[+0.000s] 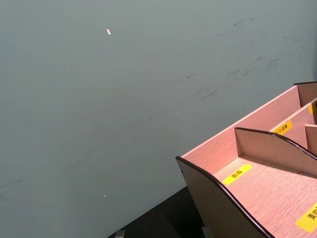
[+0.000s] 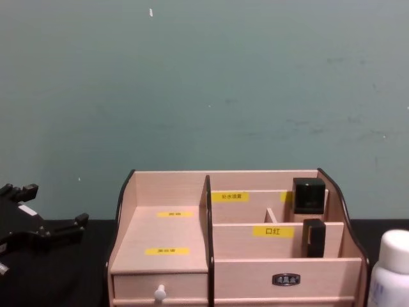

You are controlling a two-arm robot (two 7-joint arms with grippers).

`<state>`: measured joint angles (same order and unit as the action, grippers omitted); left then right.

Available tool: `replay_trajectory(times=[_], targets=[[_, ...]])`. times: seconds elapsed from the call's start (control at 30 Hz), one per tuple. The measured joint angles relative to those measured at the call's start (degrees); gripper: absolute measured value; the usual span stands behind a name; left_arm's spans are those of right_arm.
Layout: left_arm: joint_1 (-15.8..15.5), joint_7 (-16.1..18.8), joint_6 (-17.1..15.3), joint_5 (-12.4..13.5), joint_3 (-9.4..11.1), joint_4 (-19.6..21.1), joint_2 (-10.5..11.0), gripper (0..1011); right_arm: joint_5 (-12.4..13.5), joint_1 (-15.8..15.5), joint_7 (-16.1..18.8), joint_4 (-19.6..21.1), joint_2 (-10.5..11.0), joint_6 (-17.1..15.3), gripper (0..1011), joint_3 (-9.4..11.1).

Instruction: Pick up the facial cleanser and watermelon frost from the table and place them into the tiered storage box.

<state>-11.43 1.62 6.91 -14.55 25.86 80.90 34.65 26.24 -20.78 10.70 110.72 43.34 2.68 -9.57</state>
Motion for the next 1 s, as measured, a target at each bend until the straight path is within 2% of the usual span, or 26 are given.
replay_trajectory(times=[1.0], targets=[[0.0, 0.0, 0.0, 0.0, 0.0, 0.0, 0.0, 1001, -1.9, 9.2, 7.9, -10.6, -7.4, -2.4, 1002, -3.4]])
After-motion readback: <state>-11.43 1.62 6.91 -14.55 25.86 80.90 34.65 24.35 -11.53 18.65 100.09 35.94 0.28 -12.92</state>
